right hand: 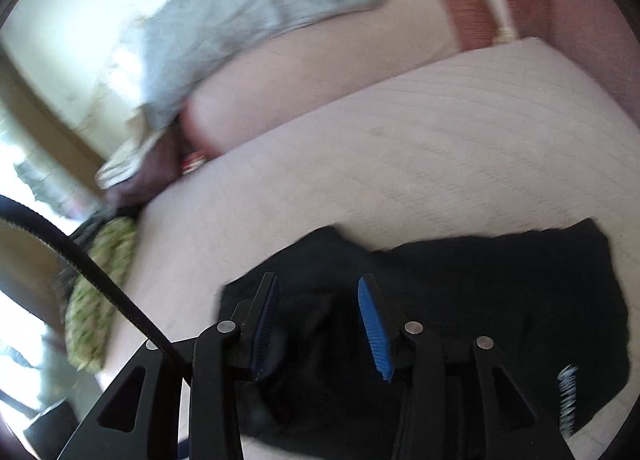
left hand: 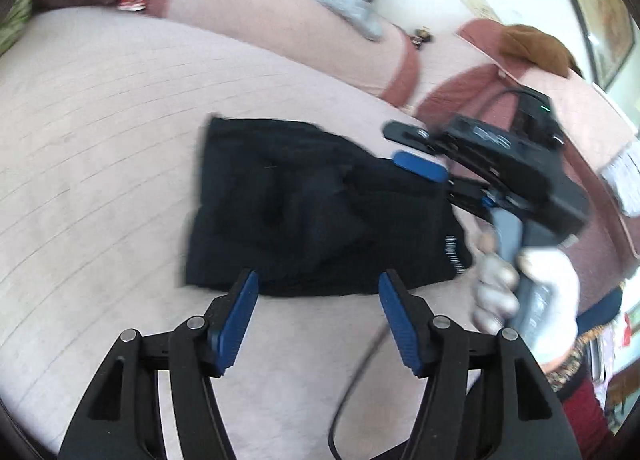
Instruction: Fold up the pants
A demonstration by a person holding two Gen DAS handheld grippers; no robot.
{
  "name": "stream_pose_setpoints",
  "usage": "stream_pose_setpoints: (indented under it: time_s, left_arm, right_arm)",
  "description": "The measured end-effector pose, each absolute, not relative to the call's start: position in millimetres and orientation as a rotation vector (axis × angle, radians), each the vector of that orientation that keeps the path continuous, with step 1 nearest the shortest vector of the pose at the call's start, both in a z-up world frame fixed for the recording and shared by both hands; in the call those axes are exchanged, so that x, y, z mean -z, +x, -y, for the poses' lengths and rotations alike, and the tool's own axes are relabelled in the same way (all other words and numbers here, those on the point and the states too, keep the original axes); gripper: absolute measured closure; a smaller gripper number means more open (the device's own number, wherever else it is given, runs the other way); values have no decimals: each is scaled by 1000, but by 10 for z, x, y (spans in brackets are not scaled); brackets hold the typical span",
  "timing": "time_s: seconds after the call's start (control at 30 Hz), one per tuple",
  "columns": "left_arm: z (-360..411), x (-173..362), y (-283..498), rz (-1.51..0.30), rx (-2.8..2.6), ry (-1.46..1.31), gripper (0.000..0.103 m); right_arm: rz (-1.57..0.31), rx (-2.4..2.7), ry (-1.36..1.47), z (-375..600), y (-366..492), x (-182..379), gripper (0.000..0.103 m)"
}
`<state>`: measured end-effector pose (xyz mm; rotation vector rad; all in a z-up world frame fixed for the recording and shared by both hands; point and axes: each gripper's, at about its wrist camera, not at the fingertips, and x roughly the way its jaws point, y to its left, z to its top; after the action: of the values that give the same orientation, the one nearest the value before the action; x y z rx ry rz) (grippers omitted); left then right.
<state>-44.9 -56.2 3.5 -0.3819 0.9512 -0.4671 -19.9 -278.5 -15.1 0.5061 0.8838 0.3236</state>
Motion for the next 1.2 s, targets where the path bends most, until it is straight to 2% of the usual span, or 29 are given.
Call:
stream_pose_setpoints:
  time_s: [0.23, 0.27, 0.3, 0.33, 0.5, 0.77, 0.83, 1.0, 1.07, 1.1, 1.2]
  left_arm:
    - [161, 119, -709, -989, 326, -430, 41]
    - [146, 104, -714, -984, 313, -417, 41]
    - [130, 89, -712, -979, 302, -407, 41]
    - [168, 60, -675, -974, 286, -394, 41]
    - [120, 2, -536, -938, 231, -340, 41]
    - [358, 296, -170, -1017, 197, -237, 41]
    - [402, 446, -144, -1047, 192, -210, 41]
    - [460, 459, -213, -998, 194, -149, 39]
    - [482, 464, -209, -995, 190, -135, 37]
    - [499, 466, -203, -995, 187, -127, 37]
    - [542, 471, -193, -994, 178, -103, 35]
  right_arm:
    - [-961, -351, 261, 2136, -362, 498, 57]
    - [-956, -337, 225, 2079, -388, 550, 62]
    - [-957, -320, 205, 2067, -397, 588, 86]
    - [-969, -307, 203, 2083, -407, 625, 94]
    - [-994, -271, 314, 2391, -478, 661, 95]
    - [-1035, -201, 484, 2692, -590, 754, 94]
    - [-1028, -86, 473, 2847, -641, 726, 88]
    - [-804, -246, 660, 3077, -771, 450, 83]
    - [-775, -392, 726, 2965, -677, 413, 69]
    - [-789, -470, 757, 2849, -579, 446, 59]
    - [-888, -560, 730, 2556, -349, 638, 56]
